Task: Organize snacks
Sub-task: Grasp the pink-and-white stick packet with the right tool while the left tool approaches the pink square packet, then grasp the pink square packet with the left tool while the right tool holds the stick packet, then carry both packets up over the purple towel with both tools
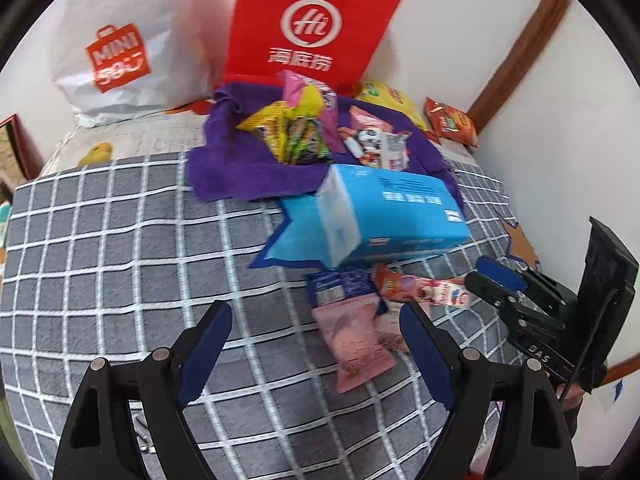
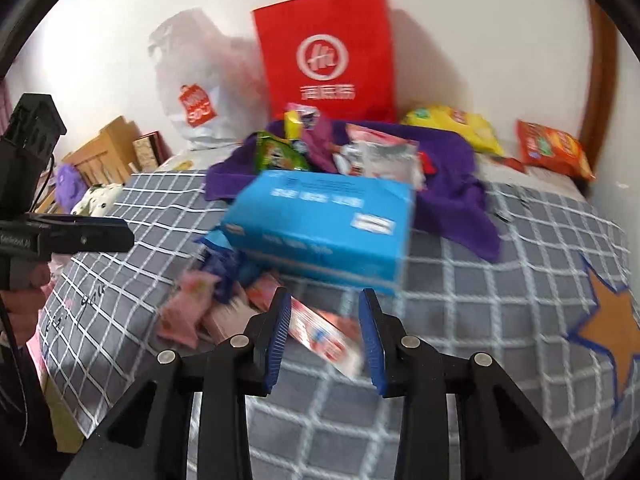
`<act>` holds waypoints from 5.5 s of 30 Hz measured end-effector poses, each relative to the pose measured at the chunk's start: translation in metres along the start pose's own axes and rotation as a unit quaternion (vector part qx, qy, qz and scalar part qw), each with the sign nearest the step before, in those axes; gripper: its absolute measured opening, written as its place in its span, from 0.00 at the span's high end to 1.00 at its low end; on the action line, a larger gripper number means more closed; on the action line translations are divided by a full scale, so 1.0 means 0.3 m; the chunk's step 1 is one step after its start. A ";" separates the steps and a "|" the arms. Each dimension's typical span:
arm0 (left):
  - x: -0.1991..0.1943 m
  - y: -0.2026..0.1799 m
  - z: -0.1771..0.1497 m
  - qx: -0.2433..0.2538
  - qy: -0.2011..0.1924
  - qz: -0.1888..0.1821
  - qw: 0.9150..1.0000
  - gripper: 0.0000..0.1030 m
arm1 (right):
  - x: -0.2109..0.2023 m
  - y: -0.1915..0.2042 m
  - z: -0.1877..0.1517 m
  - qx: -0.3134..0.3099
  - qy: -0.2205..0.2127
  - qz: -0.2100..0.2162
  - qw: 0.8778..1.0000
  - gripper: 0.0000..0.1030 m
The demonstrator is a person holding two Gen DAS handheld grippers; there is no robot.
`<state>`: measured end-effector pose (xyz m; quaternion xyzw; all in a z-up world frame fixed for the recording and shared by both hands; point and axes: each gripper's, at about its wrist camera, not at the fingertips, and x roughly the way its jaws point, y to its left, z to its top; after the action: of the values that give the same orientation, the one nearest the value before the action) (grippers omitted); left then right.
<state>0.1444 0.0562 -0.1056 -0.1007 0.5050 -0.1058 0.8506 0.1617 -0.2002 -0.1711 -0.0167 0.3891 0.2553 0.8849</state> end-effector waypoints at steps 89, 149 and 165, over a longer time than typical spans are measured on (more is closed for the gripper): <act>0.208 -0.156 -0.187 0.024 -0.033 0.113 0.993 0.60 | 0.050 -0.175 -0.166 0.040 0.050 -0.086 0.994 0.76; -0.027 -0.163 0.539 0.055 -0.136 0.075 0.986 0.60 | 0.038 -0.082 0.649 0.014 -0.069 -0.077 0.995 0.77; 0.136 -0.038 0.583 0.033 -0.099 0.065 0.992 0.60 | 0.258 -0.244 0.612 0.047 -0.005 -0.091 0.995 0.77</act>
<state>0.3168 0.0452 -0.0545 -0.0492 0.4204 -0.0563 0.9043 0.3643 -0.1880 -0.1096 -0.0095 0.3932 0.1550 0.9062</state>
